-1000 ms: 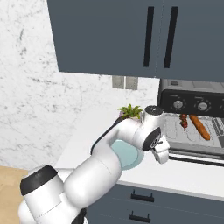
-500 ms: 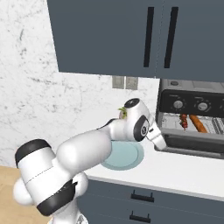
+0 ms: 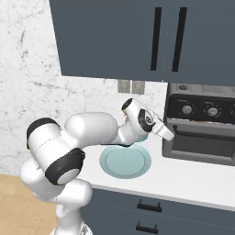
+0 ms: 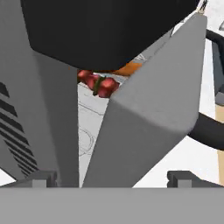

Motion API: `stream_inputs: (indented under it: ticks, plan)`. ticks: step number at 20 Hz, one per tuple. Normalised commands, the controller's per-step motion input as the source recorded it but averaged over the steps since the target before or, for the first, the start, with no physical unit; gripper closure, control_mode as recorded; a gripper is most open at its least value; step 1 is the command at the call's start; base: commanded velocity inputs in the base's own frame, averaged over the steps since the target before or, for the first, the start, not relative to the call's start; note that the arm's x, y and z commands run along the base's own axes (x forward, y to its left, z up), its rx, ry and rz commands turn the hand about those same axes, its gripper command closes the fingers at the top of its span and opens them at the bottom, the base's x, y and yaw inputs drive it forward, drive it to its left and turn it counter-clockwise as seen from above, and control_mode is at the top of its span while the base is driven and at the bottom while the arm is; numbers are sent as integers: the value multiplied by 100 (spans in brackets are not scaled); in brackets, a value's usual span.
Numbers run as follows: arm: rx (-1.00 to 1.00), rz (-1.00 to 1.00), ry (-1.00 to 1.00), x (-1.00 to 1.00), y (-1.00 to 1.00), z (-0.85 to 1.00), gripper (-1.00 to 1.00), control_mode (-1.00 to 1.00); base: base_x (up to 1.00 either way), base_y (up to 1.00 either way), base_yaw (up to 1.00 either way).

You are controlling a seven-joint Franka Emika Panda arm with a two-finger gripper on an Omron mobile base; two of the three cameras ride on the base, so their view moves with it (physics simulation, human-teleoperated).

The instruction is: Pick up the kebab skewer and baguette bread, and place them inside the toaster oven. Close the toaster oven door and start by setting the timer.

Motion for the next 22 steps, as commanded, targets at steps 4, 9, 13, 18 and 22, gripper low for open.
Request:
stream_inputs:
  ticks: [4,9,13,18,22]
  plan:
    - [-22,6,0,5,-58,0,-100,-100,0,0,0]
    - [-20,9,0,1,-52,-18,-100,-100,0,0,0]
    - [-14,11,0,48,-42,-5,-100,-100,0,0,0]
    - [-12,12,0,48,-44,0,-100,-100,0,0,0]
    - [-7,15,0,47,-33,0,-100,-100,0,0,0]
